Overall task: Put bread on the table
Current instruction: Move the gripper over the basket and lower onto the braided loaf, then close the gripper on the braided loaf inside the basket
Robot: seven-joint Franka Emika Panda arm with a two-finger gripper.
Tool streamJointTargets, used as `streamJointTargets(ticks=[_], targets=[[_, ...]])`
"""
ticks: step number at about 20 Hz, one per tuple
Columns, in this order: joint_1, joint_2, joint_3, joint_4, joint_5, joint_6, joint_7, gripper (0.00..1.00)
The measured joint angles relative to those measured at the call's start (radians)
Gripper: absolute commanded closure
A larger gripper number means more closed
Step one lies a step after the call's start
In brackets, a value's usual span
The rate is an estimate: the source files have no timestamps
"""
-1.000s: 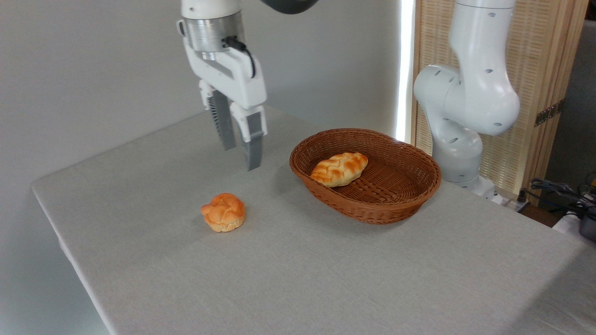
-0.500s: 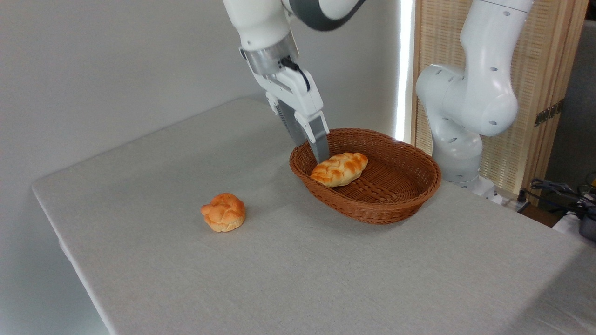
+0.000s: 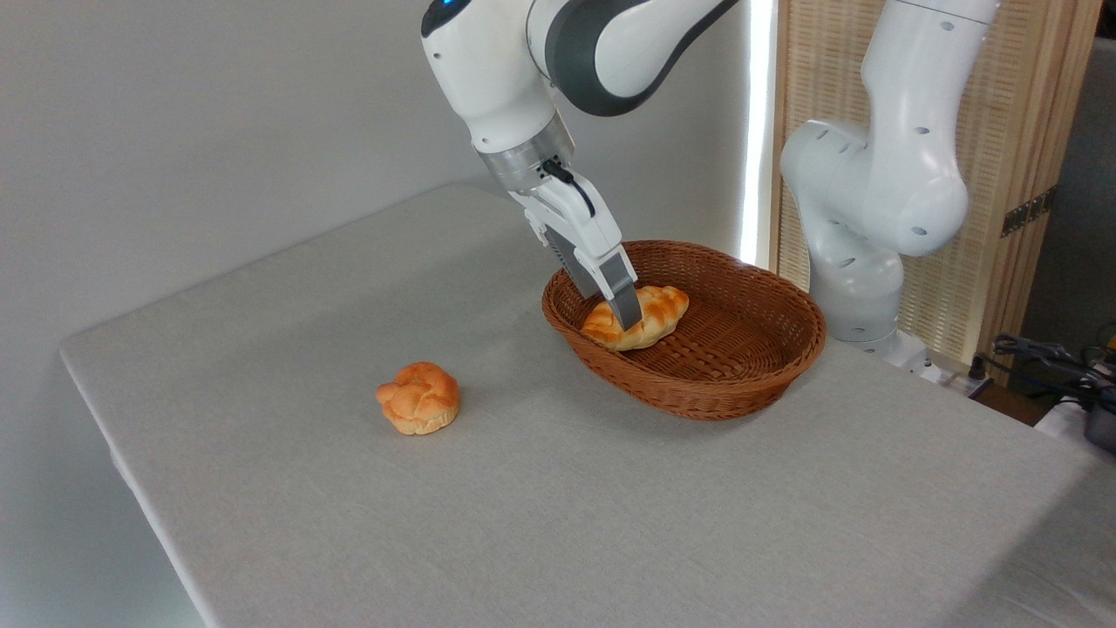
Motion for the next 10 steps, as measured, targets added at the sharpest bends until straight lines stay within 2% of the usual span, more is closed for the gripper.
streamJointTargets(ticks=[10], targets=[[0.0, 0.086, 0.0, -0.003, 0.0, 0.037, 0.018, 0.0]])
